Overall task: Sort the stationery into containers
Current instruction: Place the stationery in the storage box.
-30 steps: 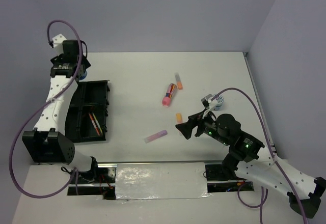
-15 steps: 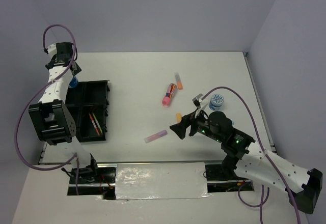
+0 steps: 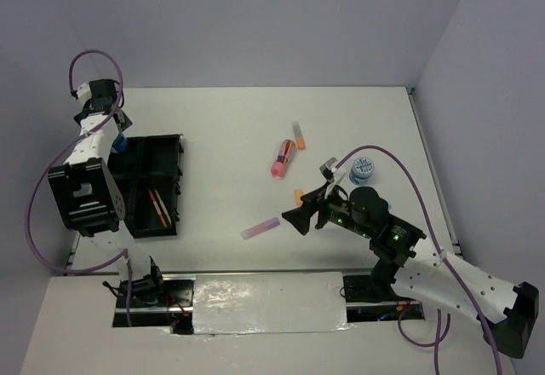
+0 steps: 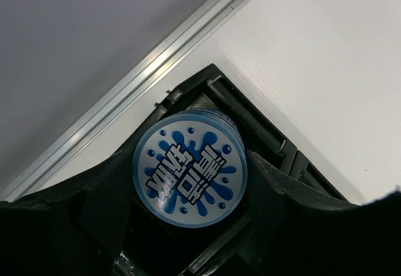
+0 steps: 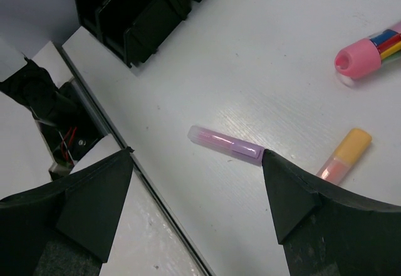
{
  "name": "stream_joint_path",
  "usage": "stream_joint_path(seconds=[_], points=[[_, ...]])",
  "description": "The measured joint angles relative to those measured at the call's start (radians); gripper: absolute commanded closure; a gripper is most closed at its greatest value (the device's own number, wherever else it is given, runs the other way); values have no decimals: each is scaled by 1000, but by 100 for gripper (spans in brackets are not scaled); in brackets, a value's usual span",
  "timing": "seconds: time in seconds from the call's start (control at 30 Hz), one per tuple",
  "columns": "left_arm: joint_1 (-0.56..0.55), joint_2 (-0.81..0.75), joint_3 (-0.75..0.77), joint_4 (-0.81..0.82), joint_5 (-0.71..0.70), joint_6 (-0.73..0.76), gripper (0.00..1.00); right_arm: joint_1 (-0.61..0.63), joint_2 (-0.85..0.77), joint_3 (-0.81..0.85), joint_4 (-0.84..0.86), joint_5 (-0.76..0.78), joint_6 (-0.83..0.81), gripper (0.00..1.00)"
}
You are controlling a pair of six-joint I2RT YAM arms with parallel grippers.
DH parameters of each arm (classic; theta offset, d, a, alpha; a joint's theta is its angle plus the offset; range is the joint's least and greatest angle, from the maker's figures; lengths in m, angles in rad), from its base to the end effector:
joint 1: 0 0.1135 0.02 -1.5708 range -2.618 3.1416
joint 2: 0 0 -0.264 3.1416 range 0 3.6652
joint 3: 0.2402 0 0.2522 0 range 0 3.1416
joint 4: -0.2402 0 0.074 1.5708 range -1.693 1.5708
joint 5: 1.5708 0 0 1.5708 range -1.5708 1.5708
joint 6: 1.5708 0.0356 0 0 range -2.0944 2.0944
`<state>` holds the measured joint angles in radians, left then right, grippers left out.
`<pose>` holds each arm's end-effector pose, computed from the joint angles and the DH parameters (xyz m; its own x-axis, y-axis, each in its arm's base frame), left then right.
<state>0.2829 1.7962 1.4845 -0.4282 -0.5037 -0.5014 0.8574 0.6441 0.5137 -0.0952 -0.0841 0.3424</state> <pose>0.3872 0.1305 0.2819 -0.2857 -0.5214 -0.8040 -0.8257 0.5598 -0.0696 0.1066 0.1277 0.2752 -0.4089 0.0388 -0.9118 -0.7110 0.6127 0.3449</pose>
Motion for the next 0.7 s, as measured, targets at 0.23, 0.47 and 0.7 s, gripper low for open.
stream_joint_path(seconds=[0.23,0.47,0.7], points=[[2,55,-3,31,42,5,89,-1,14,-6,9,-14,-8,9],[5,69,-6,45,46,5,76,-1,33,-11,14,-36,-16,9],[14,119,-6,47,45,8,51,-1,33,-13,29,-38,-19,9]])
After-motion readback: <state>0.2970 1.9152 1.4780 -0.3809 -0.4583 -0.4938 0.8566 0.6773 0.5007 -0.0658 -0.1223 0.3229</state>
